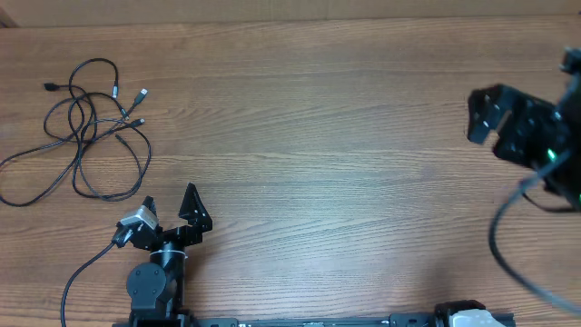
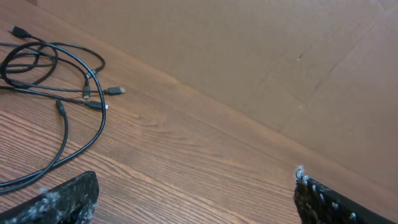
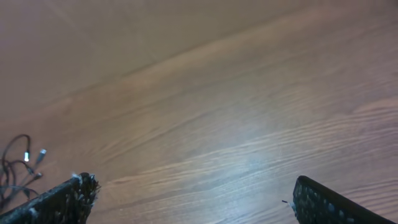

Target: Untangle cables

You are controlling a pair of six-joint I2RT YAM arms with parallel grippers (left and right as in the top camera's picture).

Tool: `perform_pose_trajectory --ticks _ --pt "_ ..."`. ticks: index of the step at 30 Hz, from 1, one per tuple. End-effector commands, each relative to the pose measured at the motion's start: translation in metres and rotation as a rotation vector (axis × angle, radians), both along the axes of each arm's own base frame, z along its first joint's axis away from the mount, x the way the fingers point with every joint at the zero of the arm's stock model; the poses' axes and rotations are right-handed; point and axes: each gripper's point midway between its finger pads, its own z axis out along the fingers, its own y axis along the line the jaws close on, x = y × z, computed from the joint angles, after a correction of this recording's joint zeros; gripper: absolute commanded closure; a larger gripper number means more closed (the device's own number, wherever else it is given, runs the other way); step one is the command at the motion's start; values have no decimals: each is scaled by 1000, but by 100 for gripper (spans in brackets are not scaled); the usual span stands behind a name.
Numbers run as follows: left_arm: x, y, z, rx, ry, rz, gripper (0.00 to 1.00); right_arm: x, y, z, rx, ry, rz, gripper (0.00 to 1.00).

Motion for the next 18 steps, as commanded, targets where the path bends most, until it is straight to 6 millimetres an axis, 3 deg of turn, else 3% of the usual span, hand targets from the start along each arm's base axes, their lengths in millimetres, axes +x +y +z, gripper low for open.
perform_pose_trajectory --ticks 1,5,9,12,18 --pt "0 1 1 27 -6 5 0 -30 -11 23 -48 -103 -18 0" --pt "0 1 1 27 -6 5 0 -52 -15 37 -38 -210 -26 0" --pt "0 1 1 27 -6 5 0 -67 -16 49 -8 -431 -30 0" --pt "0 1 1 27 -6 5 0 -73 -17 38 3 -521 -33 0" --pt "0 1 1 27 -6 5 0 -81 -19 -1 23 -675 -48 0"
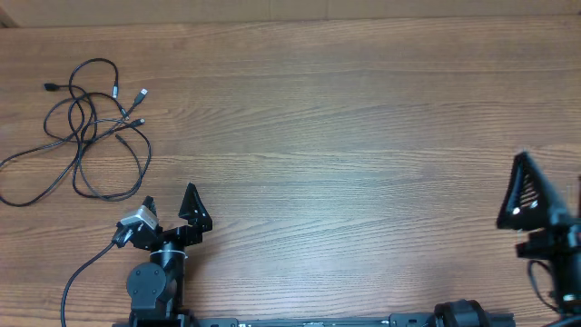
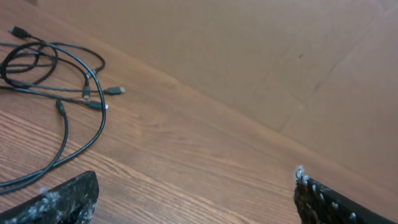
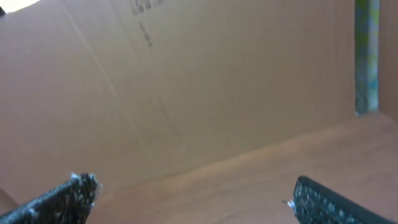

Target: Untangle cables

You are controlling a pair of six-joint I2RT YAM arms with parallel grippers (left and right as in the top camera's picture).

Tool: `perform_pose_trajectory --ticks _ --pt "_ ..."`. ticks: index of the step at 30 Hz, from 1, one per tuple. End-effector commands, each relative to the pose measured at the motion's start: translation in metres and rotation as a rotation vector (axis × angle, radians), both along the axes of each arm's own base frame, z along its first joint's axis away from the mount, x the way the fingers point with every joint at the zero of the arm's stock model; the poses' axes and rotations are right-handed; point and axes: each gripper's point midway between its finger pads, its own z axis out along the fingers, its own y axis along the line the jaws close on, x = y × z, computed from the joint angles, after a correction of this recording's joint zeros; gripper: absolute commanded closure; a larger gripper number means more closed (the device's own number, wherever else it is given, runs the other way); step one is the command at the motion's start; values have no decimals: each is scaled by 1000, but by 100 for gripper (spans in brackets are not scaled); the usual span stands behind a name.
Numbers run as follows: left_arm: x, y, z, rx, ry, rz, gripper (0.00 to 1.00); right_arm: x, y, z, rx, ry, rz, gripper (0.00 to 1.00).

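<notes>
A loose tangle of thin black cables [image 1: 86,127] lies on the wooden table [image 1: 345,136] at the far left, several plug ends sticking out of it. The left wrist view shows the cables [image 2: 56,81] at its upper left. My left gripper [image 1: 170,197] stands open near the front edge, just right of and below the tangle, apart from it; in its own view the left gripper [image 2: 194,186] has nothing between its fingers. My right gripper [image 1: 549,195] is low at the front right, far from the cables. The right gripper [image 3: 193,186] is open and empty.
A brown cardboard wall [image 2: 249,50] stands along the table's far edge, and the right wrist view mostly shows this wall [image 3: 186,81]. A greenish upright strip [image 3: 367,56] shows at that view's right edge.
My right arm has moved from the upper right of the table to the front right corner, and its camera now faces the cardboard wall. The left arm and the cables have not moved.
</notes>
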Motion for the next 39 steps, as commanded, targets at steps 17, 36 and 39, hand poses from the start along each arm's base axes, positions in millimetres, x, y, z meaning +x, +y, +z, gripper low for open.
perform_pose_trajectory --ticks 17,36,39 --pt "0 1 1 27 -6 5 0 24 6 -101 30 -523 27 0" --pt "0 1 1 27 -6 5 0 77 9 -283 64 -11 24 0" --pt "0 1 1 26 -6 5 0 78 9 -285 60 -5 25 0"
